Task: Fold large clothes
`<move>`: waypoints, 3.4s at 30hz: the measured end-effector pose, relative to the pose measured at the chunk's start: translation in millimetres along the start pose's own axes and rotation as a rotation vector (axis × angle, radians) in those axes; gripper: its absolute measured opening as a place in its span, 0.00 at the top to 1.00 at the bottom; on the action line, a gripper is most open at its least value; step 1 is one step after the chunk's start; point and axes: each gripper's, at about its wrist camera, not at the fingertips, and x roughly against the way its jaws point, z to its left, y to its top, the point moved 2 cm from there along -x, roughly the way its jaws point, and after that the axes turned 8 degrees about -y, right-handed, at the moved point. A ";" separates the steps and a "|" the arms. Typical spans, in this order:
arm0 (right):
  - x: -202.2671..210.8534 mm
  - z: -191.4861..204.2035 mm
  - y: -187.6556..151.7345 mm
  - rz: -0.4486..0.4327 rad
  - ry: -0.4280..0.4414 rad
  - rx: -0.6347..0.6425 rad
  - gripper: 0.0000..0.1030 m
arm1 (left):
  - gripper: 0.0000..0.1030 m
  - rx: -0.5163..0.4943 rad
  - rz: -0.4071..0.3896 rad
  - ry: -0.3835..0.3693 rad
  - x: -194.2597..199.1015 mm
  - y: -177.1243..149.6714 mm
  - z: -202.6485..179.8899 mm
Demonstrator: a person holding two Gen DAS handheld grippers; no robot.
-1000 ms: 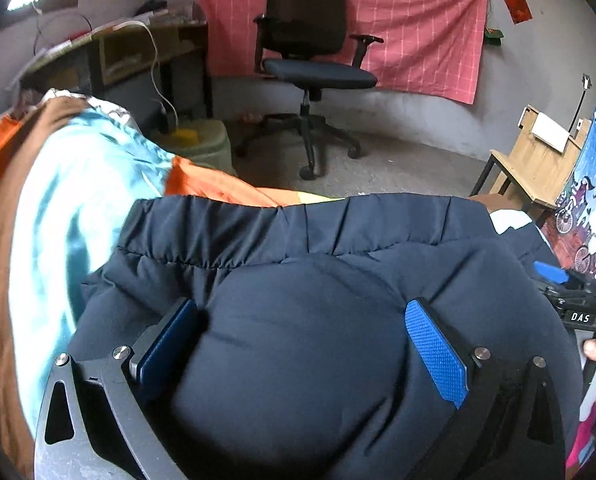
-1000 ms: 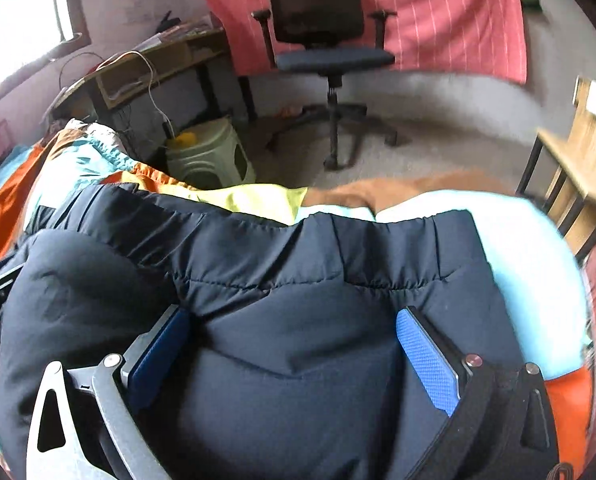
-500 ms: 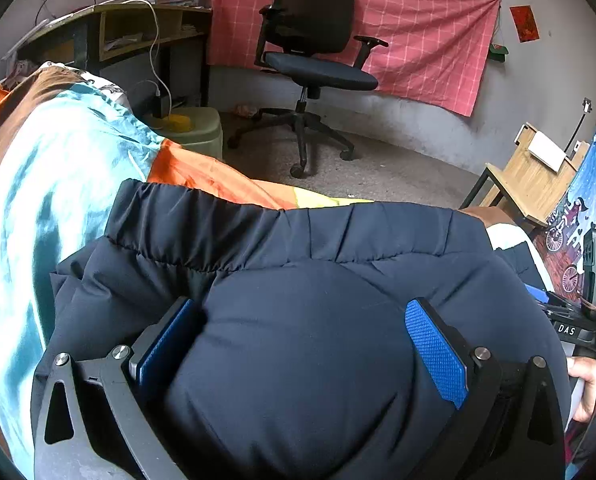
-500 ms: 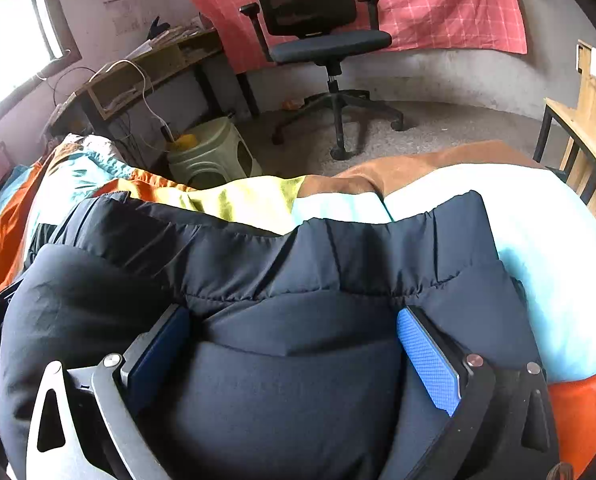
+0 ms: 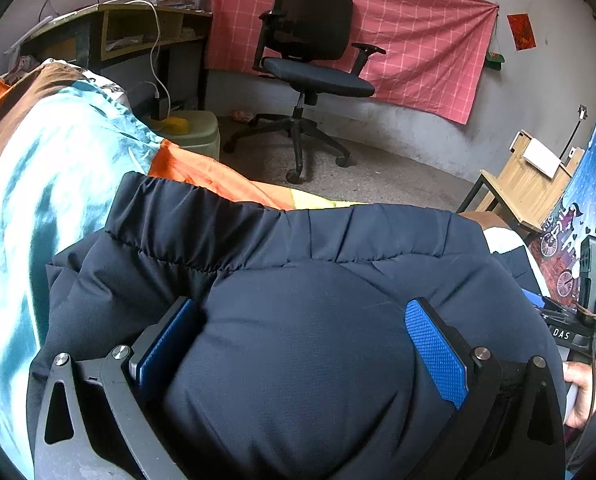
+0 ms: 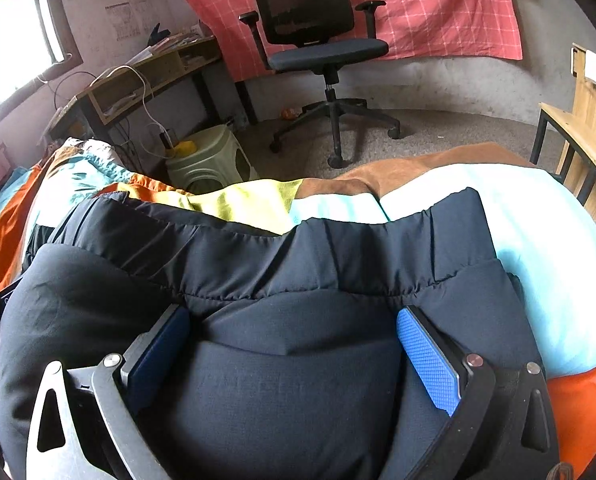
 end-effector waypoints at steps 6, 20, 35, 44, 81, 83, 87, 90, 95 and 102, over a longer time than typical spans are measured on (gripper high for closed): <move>11.7 7.5 -3.9 -0.038 -0.081 0.029 0.00 | 0.01 0.001 -0.086 -0.052 19.6 -12.4 1.8; 69.3 -21.0 -23.7 -0.178 -0.362 0.002 0.00 | 0.01 0.086 -0.163 -0.022 92.9 -30.4 55.4; 78.0 -87.8 -54.6 -0.083 -0.289 -0.144 0.00 | 0.01 0.248 -0.020 -0.062 97.5 -58.4 119.1; 36.9 -135.0 -66.7 0.205 0.096 -0.418 0.00 | 0.01 0.285 0.034 -0.213 97.6 -48.8 122.0; 40.8 -104.2 -71.3 0.290 0.199 -0.362 0.26 | 0.41 0.262 0.128 -0.134 105.7 -37.8 94.6; 46.6 -101.7 -72.1 0.275 0.198 -0.356 0.40 | 0.43 0.224 0.128 -0.080 106.6 -38.6 81.6; 59.7 -98.0 -73.6 0.250 0.191 -0.350 0.57 | 0.51 0.147 0.130 0.001 113.9 -43.9 60.6; 70.5 -93.4 -73.3 0.232 0.182 -0.334 0.66 | 0.56 0.132 0.141 0.043 119.0 -46.7 48.9; 85.7 -88.5 -70.4 0.221 0.171 -0.322 0.71 | 0.60 0.027 0.151 0.109 127.3 -58.3 23.1; 100.8 -89.1 -80.2 0.207 0.162 -0.319 0.74 | 0.70 -0.187 0.148 0.218 132.1 -78.4 -23.0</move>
